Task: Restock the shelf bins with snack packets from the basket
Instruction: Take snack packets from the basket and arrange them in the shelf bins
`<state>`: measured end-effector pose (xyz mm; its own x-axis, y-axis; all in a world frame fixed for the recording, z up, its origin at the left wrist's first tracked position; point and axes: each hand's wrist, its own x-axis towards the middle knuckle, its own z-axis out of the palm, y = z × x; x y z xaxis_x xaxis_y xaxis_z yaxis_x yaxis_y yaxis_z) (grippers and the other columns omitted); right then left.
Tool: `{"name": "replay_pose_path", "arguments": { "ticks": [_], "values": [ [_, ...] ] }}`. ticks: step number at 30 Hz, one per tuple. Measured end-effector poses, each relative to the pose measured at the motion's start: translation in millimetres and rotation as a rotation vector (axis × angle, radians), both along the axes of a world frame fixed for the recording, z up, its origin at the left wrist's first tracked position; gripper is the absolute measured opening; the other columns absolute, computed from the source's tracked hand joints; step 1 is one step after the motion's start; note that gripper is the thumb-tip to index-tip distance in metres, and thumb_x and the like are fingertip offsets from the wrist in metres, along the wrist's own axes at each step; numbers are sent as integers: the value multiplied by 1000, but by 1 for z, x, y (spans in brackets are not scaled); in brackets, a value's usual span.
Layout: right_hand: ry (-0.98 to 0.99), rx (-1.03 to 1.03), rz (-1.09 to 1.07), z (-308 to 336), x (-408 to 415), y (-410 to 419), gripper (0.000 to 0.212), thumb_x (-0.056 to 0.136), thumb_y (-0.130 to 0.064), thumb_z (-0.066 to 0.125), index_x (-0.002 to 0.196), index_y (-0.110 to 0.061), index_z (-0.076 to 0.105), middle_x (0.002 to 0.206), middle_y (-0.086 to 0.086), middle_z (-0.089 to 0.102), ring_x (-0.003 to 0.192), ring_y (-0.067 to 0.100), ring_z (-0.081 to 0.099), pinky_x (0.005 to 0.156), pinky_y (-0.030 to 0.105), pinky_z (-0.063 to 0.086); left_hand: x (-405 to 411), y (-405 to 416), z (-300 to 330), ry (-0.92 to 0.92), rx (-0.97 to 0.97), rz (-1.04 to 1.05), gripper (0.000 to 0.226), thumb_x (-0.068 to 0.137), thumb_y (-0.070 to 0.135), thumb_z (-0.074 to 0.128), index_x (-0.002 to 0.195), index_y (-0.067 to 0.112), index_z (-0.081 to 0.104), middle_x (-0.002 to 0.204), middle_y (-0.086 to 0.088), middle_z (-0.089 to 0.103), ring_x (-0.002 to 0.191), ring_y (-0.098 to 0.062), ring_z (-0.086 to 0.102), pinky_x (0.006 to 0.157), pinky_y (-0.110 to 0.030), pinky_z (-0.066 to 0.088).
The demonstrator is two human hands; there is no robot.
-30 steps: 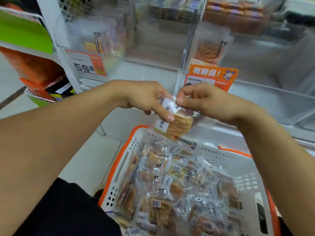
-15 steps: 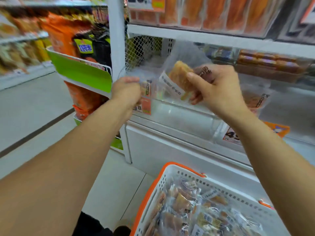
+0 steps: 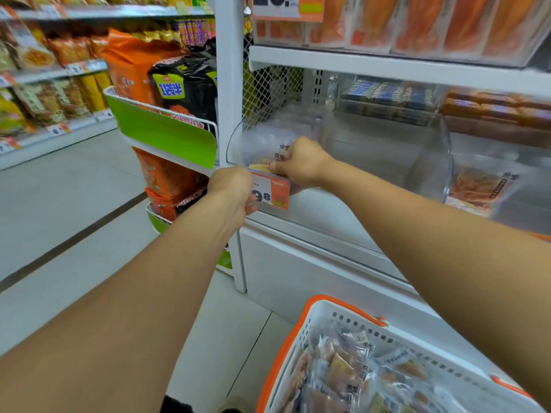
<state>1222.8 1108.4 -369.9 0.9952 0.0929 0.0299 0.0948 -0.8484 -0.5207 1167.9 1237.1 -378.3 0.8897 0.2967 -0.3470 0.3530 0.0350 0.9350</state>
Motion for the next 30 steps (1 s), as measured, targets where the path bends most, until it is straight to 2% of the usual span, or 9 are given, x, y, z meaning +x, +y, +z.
{"name": "replay_pose_path", "arguments": {
  "ticks": [4, 6, 9, 13, 15, 20, 24, 27, 30],
  "values": [
    [53, 133, -13, 1, -4, -7, 35, 95, -31, 65, 81, 1, 66, 81, 19, 71, 74, 30, 71, 73, 46, 60, -1, -3, -2, 28, 124, -102, 18, 98, 5, 36, 100, 12, 53, 72, -6, 52, 58, -18, 50, 53, -28, 45],
    [6, 140, -28, 4, -17, -18, 39, 95, -33, 65, 73, 0, 64, 78, 22, 71, 62, 25, 71, 62, 43, 61, -2, -4, -6, 56, 264, -203, 19, 99, 6, 37, 108, 16, 50, 80, -7, 54, 60, -18, 52, 53, -28, 45],
    [-371, -61, -71, 14, -46, -40, 45, 91, -36, 62, 60, -5, 60, 64, 14, 67, 58, 26, 62, 61, 37, 55, -4, -4, -12, 148, 563, -512, 20, 100, 11, 41, 117, 13, 51, 94, -9, 62, 62, -18, 58, 58, -29, 48],
    [-863, 125, -121, -18, -136, -63, 38, 95, -31, 57, 61, -14, 55, 54, -3, 51, 53, 19, 48, 55, 32, 37, -19, -20, -26, 254, 887, -1070, 22, 102, 33, 49, 114, 16, 56, 99, -3, 68, 83, -19, 69, 72, -32, 56],
    [-691, 82, -88, -67, -175, -75, 42, 96, -33, 55, 60, -13, 50, 53, -1, 45, 52, 22, 45, 53, 35, 36, -29, -36, -36, 271, 986, -1272, 20, 102, 37, 49, 113, 22, 56, 102, 0, 69, 90, -17, 70, 77, -33, 58],
    [553, -220, -72, -209, -211, -122, 50, 84, -54, 71, 109, -12, 63, 105, 5, 67, 94, 24, 63, 79, 37, 52, -43, -75, -51, 199, 1046, -1448, 10, 101, 37, 50, 104, 31, 57, 102, 3, 66, 92, -13, 69, 76, -32, 56],
    [437, 142, -289, -248, -232, -120, 40, 75, -39, 84, 101, -19, 60, 92, -5, 63, 90, 19, 63, 65, 22, 44, -52, -101, -61, 131, 1183, -1536, 16, 100, 39, 52, 109, 28, 56, 100, 4, 63, 90, -13, 66, 70, -30, 52],
    [417, 227, -494, -260, -235, -110, 46, 79, -29, 82, 115, -16, 56, 101, 5, 68, 89, 22, 64, 67, 28, 46, -59, -112, -64, 161, 1157, -1594, 21, 100, 37, 51, 117, 25, 57, 108, 1, 65, 97, -15, 67, 79, -32, 55],
    [407, 219, -480, -261, -235, -113, 9, 84, -16, 78, 88, -13, 71, 89, 6, 73, 72, 13, 61, 72, 32, 56, -58, -114, -60, 124, 1146, -1595, 27, 99, 38, 53, 121, 23, 58, 111, 1, 65, 99, -15, 66, 81, -32, 54]
  ]
}}
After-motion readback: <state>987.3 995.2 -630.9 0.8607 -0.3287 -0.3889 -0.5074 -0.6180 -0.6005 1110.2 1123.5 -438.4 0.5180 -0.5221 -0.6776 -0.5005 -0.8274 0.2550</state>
